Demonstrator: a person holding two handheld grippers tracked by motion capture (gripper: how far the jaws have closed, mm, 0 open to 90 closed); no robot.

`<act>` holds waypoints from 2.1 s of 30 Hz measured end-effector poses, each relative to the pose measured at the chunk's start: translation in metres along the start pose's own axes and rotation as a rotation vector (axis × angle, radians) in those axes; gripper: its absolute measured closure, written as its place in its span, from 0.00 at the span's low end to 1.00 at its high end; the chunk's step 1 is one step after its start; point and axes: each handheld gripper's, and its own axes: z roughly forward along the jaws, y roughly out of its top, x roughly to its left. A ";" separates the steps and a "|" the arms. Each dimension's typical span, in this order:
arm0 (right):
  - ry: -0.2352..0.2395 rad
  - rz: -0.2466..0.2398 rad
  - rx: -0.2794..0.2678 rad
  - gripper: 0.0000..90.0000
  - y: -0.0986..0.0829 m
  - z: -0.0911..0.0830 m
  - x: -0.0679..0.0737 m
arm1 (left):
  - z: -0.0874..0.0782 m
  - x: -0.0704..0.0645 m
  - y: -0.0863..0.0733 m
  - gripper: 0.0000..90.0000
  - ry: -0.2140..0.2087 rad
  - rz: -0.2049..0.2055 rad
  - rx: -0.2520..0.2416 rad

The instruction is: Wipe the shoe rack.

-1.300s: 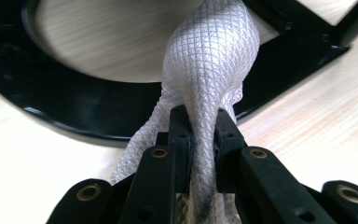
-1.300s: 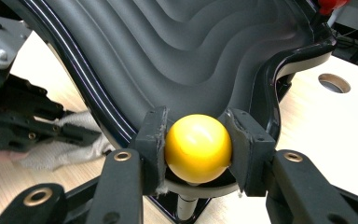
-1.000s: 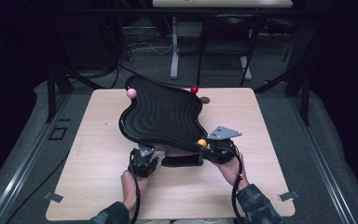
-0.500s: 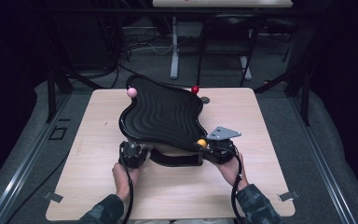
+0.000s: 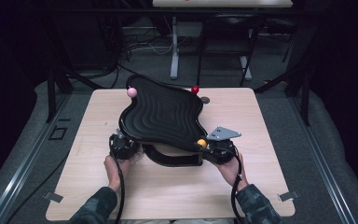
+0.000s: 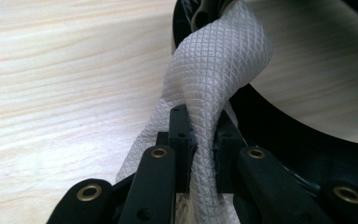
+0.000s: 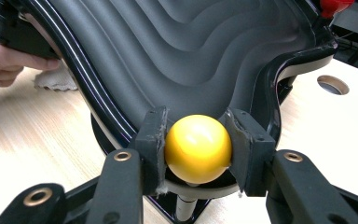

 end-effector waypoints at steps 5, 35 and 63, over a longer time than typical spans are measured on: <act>0.001 0.002 -0.001 0.66 0.000 0.000 0.000 | -0.021 0.007 0.001 0.91 -0.011 0.009 -0.029; -0.010 0.006 0.003 0.66 0.000 0.000 0.001 | -0.163 0.014 0.043 0.90 -0.024 0.131 -0.230; -0.011 0.002 0.003 0.66 0.000 0.000 0.001 | -0.113 0.008 0.111 0.91 0.038 0.468 -0.097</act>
